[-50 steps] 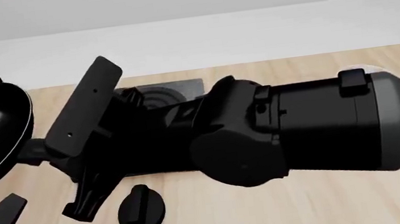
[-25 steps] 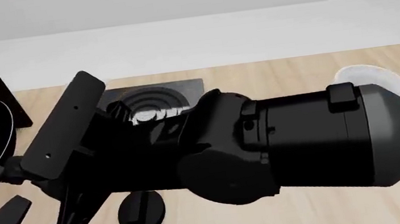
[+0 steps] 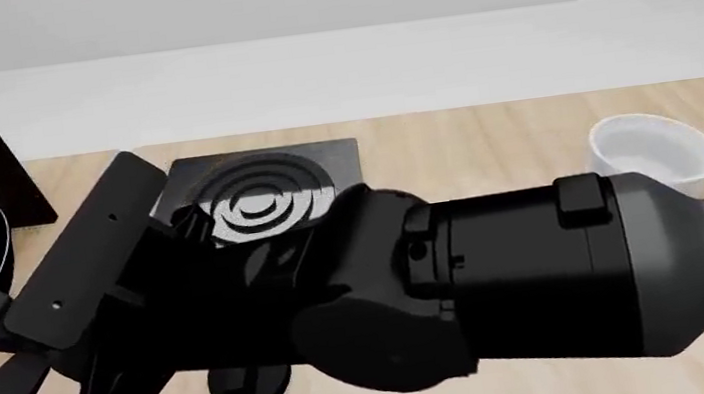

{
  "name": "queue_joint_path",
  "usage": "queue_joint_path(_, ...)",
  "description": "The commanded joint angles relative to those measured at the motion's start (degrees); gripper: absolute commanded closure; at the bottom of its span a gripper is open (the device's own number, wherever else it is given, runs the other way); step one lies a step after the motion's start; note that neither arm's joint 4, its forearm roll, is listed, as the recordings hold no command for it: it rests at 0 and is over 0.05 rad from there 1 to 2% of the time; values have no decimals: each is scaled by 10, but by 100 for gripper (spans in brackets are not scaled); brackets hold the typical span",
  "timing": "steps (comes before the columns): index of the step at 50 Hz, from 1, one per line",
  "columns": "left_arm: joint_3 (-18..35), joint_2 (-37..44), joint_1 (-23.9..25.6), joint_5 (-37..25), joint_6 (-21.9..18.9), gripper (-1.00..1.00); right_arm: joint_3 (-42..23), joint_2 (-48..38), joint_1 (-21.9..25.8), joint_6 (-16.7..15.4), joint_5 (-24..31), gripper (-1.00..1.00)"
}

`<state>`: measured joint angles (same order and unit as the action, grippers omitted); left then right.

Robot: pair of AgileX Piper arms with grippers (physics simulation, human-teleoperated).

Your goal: Put the frying pan on the cabinet shelf.

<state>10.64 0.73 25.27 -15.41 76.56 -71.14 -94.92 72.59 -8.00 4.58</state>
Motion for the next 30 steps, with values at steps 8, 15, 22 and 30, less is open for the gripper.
queue_joint_path(8, -5, 4, -1, 4, -3, -100, -1, 20, 24, 11, -17, 100)
queue_joint_path(15, -9, 4, -4, 6, -4, -100, 2, 31, 31, 15, -21, 100)
queue_joint_path(22, -18, 4, -19, 10, 0, 100, 8, 41, 34, 18, -26, 100)
queue_joint_path(30, -26, 9, -40, 11, -5, 100, 13, 54, 39, 20, -32, 100)
